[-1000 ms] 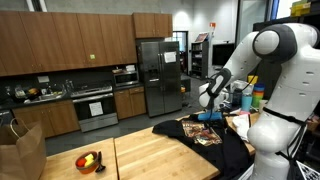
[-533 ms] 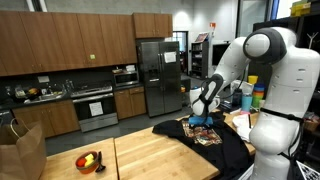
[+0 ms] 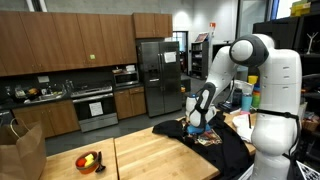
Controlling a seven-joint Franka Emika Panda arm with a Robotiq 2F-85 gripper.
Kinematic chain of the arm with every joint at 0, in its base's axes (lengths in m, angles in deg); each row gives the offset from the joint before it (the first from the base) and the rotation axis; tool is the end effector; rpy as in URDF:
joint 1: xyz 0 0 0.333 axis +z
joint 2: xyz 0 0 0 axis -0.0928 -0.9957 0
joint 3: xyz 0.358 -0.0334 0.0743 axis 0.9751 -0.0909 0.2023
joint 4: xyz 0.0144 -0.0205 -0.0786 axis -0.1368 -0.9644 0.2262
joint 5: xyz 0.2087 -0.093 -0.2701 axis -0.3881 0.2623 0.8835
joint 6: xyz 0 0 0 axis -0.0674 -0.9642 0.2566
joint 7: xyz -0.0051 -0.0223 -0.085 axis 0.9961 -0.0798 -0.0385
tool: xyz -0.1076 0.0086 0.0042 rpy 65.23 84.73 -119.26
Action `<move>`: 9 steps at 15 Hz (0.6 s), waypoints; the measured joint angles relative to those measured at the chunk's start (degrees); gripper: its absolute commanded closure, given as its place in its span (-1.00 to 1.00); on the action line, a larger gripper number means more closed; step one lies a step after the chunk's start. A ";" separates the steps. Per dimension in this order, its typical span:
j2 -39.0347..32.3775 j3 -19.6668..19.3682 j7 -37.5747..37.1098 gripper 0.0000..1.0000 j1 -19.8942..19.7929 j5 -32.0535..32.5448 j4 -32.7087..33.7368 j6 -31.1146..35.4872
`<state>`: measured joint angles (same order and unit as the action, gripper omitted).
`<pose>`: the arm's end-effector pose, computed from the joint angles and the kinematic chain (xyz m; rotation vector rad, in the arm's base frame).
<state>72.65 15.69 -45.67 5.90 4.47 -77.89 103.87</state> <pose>0.4090 0.0304 0.2963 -3.0611 0.6562 -0.2010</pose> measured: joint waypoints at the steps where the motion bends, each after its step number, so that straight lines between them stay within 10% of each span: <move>1: -0.99 0.38 3.68 -1.00 0.45 -1.40 0.00 1.29; 9: -5.08 7.17 32.15 0.27 -0.23 -14.98 1.03 3.37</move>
<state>67.57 22.85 -13.52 5.67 -10.51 -76.86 107.25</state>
